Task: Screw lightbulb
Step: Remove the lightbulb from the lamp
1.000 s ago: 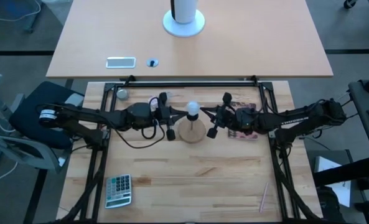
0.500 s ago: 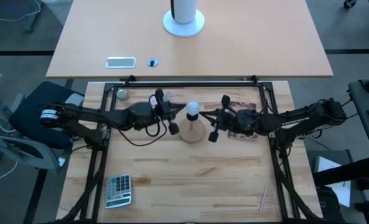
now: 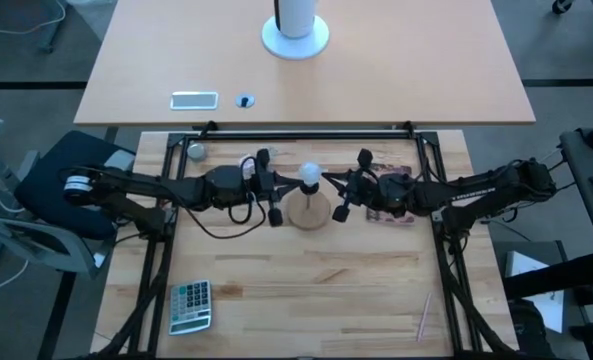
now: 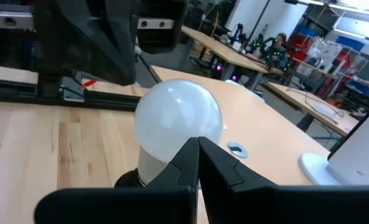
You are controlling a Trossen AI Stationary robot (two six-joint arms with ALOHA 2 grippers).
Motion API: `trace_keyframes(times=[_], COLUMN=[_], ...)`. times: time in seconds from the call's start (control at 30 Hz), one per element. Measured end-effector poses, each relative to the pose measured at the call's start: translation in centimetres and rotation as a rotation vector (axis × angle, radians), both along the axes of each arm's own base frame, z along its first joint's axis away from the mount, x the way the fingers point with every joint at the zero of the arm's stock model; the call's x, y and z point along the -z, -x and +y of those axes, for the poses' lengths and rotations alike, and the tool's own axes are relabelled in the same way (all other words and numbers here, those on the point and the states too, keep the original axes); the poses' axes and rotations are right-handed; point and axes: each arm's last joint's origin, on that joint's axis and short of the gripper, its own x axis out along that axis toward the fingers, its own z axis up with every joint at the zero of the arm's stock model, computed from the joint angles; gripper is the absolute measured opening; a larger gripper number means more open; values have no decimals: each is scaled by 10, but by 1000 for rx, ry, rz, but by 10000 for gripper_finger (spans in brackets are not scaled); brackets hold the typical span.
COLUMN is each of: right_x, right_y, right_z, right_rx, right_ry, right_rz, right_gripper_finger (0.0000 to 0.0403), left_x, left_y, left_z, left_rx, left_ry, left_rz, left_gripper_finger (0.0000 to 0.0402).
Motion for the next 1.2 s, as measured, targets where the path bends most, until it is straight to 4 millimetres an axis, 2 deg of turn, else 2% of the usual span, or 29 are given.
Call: trace_keyframes(times=[0.17,0.3,0.6,1.2], right_x=[-3,-3,5,5], right_y=[1,1,-6,-6], right_z=[4,9,7,3], right_rx=[-20,-74,-96,-31], right_ry=[3,0,-29,-16], right_rz=[-21,-19,-1,5], right_gripper_finger=[2,2,2,2], left_x=[-6,-7,9,8], left_y=[4,6,-4,-5], left_z=[0,5,14,8], left_rx=[-15,-137,-207,-31], left_ry=[-13,-41,-36,-17], left_rz=[-19,-12,39,32], left_gripper_finger=[0,0,0,0])
